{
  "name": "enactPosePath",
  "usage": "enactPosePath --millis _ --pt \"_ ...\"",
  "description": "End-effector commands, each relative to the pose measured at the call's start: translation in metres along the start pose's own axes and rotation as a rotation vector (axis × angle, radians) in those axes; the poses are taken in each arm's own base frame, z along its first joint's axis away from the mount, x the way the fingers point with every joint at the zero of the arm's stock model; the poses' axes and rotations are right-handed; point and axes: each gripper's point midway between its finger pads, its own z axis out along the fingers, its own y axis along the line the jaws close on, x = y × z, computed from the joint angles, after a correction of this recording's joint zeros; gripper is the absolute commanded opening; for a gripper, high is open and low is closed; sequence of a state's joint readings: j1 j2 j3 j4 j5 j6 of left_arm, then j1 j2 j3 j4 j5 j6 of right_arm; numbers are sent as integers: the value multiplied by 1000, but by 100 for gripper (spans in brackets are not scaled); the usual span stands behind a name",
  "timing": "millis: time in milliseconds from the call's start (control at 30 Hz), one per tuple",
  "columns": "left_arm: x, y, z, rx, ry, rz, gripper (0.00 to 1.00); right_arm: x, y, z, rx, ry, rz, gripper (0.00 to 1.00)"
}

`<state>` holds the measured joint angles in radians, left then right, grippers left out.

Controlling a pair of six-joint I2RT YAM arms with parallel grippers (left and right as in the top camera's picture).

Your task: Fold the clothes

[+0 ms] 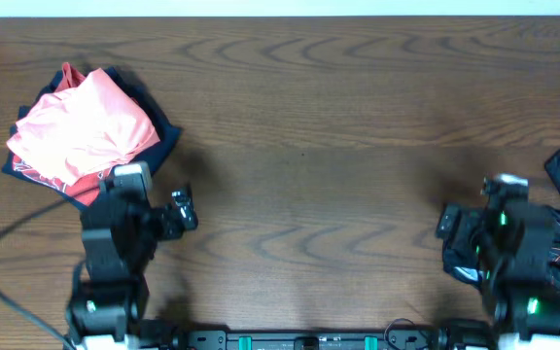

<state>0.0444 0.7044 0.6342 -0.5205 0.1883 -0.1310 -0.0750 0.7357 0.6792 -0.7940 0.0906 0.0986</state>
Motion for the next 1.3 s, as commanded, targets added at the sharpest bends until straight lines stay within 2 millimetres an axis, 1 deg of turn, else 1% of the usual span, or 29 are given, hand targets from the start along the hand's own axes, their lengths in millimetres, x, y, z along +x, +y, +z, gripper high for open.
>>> enactPosePath --millis 0,67,133,167,200,267,300,333,367,433,500,567,600,667,700,733,767,800,833,900,933,967,1000,1100,1200,1233,1267 --pt "-10 -8 -1 11 101 -17 98 -9 -7 9 56 136 11 99" --pt "-7 -7 0 -4 171 -27 98 -13 2 19 20 200 20 99" --pt "-3 -5 6 -14 221 -35 98 -9 7 30 -1 271 18 99" --pt "1 -4 9 -18 240 -39 98 -4 6 36 11 302 16 99" --pt "4 -3 12 -22 260 -42 98 4 -1 42 54 344 32 96" --pt "9 -2 15 -28 288 -46 98 23 -27 49 217 426 157 69" --pt "12 -1 17 -31 303 -48 98 33 -40 51 301 465 224 63" --pt "14 0 17 -33 313 -50 98 43 -48 55 356 500 274 63" --pt "15 0 18 -34 321 -51 98 51 -53 59 380 531 299 65" --pt "16 0 19 -36 327 -51 98 69 -59 69 408 600 314 64" --pt "16 0 19 -35 325 -51 98 85 -63 80 424 651 319 64" --pt "16 0 19 -35 325 -51 98 98 -63 92 423 682 322 64" --pt "16 0 19 -35 325 -51 98 104 -59 99 407 695 326 61" --pt "16 0 19 -35 325 -51 99 112 -50 111 348 718 316 56" --pt "16 0 19 -35 325 -51 99 115 -45 117 308 723 307 55" --pt "16 0 19 -35 325 -51 99 116 -40 123 271 727 299 50" --pt "16 0 19 -35 323 -51 98 116 -36 127 245 725 296 44" --pt "15 0 19 -35 322 -51 96 115 -31 131 212 719 291 32" --pt "15 0 19 -35 322 -51 94 113 -27 134 183 714 291 1" --pt "15 0 19 -34 319 -51 84 107 -14 140 100 692 293 1" --pt "14 0 19 -33 318 -50 78 102 -4 143 35 677 280 1" --pt "13 0 20 -33 315 -50 70 97 6 145 -24 661 264 1" --pt "13 0 20 -32 311 -49 64 91 16 148 -86 640 252 1" --pt "7 -1 22 -28 289 -46 47 59 65 152 -339 538 213 1" --pt "1 -3 23 -18 263 -43 41 29 117 147 -549 436 143 1" --pt "-1 -4 24 -12 253 -42 40 22 134 143 -608 406 109 1" --pt "-4 -5 25 -6 241 -40 40 15 156 137 -673 375 63 1"
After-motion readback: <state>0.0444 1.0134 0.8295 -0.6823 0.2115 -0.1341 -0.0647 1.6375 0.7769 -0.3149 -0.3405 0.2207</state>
